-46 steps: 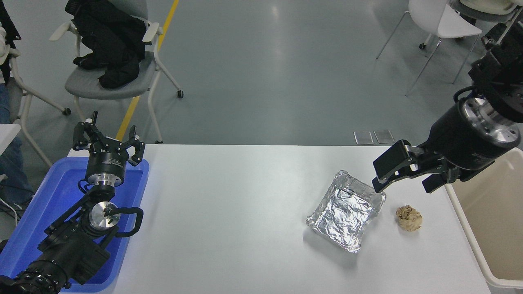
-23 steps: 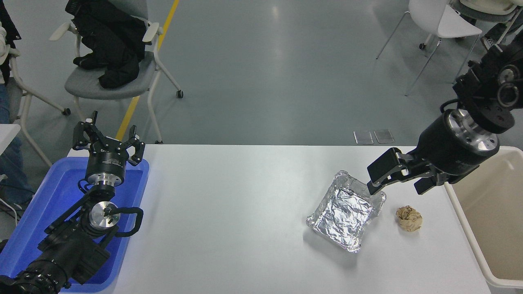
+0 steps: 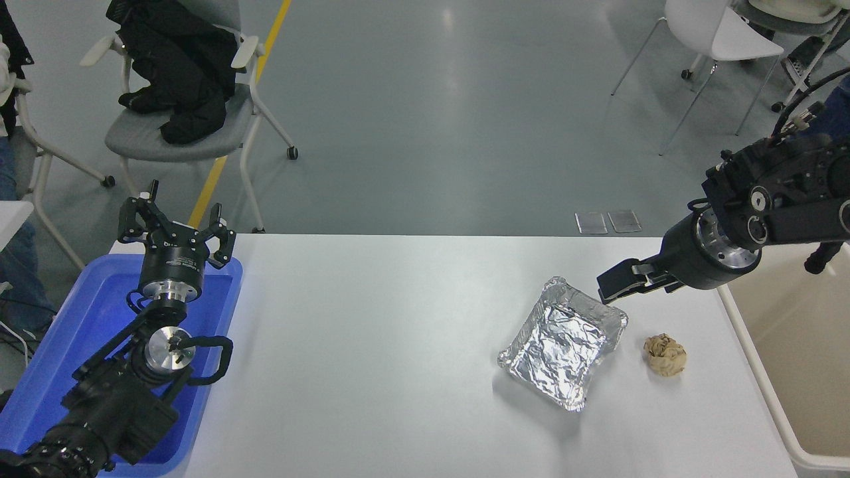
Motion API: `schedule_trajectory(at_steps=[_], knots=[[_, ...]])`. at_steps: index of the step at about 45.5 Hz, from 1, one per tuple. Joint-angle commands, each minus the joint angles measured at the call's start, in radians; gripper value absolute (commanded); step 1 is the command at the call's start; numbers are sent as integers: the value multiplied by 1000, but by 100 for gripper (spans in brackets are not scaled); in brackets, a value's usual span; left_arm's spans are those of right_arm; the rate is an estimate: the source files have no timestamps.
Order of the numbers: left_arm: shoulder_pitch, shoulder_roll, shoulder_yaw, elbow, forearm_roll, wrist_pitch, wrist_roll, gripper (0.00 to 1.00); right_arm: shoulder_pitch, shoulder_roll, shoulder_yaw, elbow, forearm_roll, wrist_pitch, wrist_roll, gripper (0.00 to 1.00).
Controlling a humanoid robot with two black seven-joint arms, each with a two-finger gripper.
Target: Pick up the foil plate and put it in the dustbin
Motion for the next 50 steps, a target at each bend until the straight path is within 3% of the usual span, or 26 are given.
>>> schedule_trajectory(at_steps=[1, 5, 9, 13, 22, 29, 50], knots=[[-1, 0, 0, 1, 0, 0, 0, 99, -197, -23, 104, -127, 5, -53, -28, 100], [-1, 0, 0, 0, 0, 0, 0, 99, -219, 4, 117, -136, 34, -53, -75, 100], [-1, 0, 0, 1, 0, 0, 0, 99, -236, 29, 137, -136, 129, -51, -114, 100], [-1, 0, 0, -1, 0, 0, 0, 99, -268, 63, 143, -136, 222, -51, -184, 100], [-1, 0, 0, -1, 1, 0, 0, 99, -314, 80, 156, -133, 353, -71, -282, 100], [-1, 0, 0, -1, 1, 0, 0, 99, -335, 87, 157, -138, 439, -74, -302, 100], [-1, 0, 0, -1, 1, 0, 0, 99, -564, 130, 211, -423, 517, -83, -327, 100]])
